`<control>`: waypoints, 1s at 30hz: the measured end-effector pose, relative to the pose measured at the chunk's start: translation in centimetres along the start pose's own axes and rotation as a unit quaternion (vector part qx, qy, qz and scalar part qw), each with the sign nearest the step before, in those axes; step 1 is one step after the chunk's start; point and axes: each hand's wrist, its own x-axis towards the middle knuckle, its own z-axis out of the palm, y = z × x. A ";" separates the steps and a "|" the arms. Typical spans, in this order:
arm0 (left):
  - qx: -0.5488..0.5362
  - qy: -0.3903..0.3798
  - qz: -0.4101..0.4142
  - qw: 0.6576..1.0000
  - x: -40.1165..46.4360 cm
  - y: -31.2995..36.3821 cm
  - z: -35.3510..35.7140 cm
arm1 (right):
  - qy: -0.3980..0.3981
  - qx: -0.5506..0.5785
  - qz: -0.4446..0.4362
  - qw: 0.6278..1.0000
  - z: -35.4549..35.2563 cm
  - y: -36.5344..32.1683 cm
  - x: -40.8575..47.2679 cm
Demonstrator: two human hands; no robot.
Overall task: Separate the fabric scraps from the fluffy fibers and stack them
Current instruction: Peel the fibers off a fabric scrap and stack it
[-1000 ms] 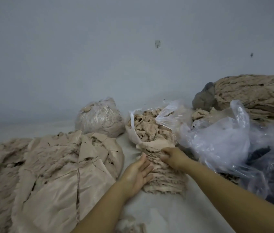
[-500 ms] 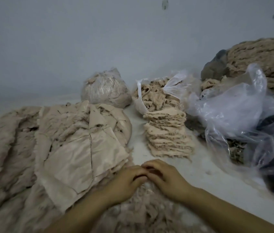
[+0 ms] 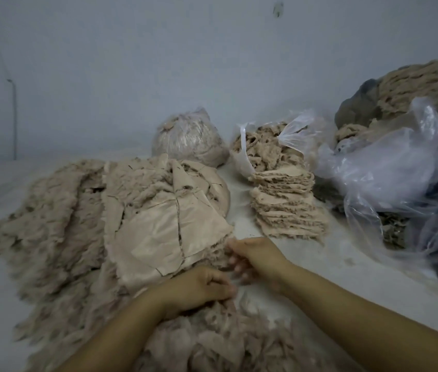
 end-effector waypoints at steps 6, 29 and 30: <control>-0.204 0.233 0.072 0.948 0.6 1.6 0.9 | 0.052 0.221 0.043 0.973 2.7 -0.8 2.8; 0.433 0.258 0.146 0.851 6.2 -0.1 -5.3 | 0.066 0.040 -0.075 0.994 0.4 0.9 2.5; 0.449 0.242 0.143 0.848 6.4 -0.5 -5.3 | 0.074 0.043 -0.088 0.992 0.2 1.2 2.4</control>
